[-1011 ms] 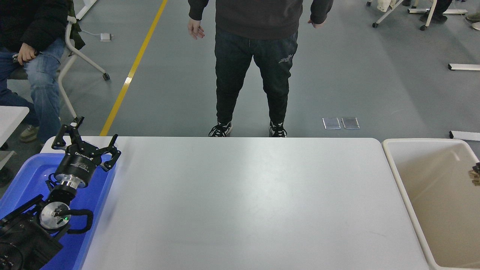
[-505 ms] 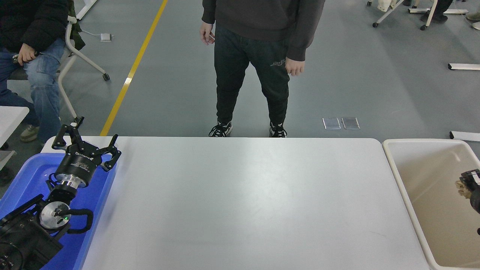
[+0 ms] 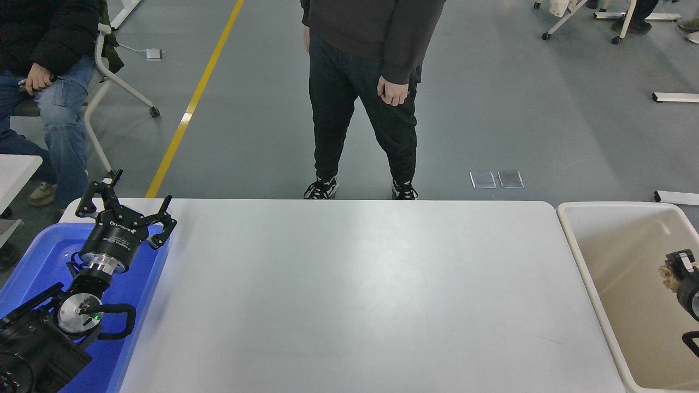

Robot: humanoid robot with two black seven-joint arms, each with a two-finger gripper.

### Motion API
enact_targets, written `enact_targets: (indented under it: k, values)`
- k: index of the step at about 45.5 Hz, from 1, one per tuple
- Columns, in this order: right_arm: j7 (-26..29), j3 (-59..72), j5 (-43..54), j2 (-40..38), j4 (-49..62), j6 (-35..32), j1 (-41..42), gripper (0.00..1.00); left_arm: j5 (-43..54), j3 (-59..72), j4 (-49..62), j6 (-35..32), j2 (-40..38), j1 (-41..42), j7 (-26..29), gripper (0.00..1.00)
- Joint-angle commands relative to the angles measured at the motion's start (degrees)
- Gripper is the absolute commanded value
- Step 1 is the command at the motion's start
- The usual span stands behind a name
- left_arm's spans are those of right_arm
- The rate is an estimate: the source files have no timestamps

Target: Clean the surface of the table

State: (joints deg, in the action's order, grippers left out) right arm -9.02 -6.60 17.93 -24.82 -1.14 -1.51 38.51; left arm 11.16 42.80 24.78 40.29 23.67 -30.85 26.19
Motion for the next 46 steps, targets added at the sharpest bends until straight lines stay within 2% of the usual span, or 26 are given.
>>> enact_targets:
  k: [1, 18, 24, 32, 41, 46]
  values:
    - [0.05, 0.01, 0.0, 0.04, 0.17, 0.46, -0.01, 1.0, 0.0, 0.0, 0.0, 0.05, -0.03, 0.0, 0.0, 1.0]
    - [-0.03, -0.6, -1.76, -0.4, -0.18, 0.37, 1.04, 1.0, 0.0, 0.0, 0.0, -0.04, -0.03, 0.0, 0.0, 1.0]
    - [-0.3, -8.76, -1.76, -2.42, -2.2, -0.24, 1.57, 1.0, 0.0, 0.0, 0.0, 0.05, -0.03, 0.0, 0.0, 1.0]
    - [-0.47, -29.76, -1.67, -8.92, -16.77, -0.6, -0.1, 1.0, 0.0, 0.0, 0.0, 0.05, -0.03, 0.0, 0.0, 1.0]
    - [-1.26, -49.46, -0.44, -13.15, -36.29, -0.77, -9.76, 1.0, 0.0, 0.0, 0.0, 0.05, -0.03, 0.0, 0.0, 1.0]
    - [-6.17, -54.47, 0.52, -13.15, -46.13, -2.44, -15.29, 1.0, 0.0, 0.0, 0.0, 0.05, -0.03, 0.0, 0.0, 1.0]
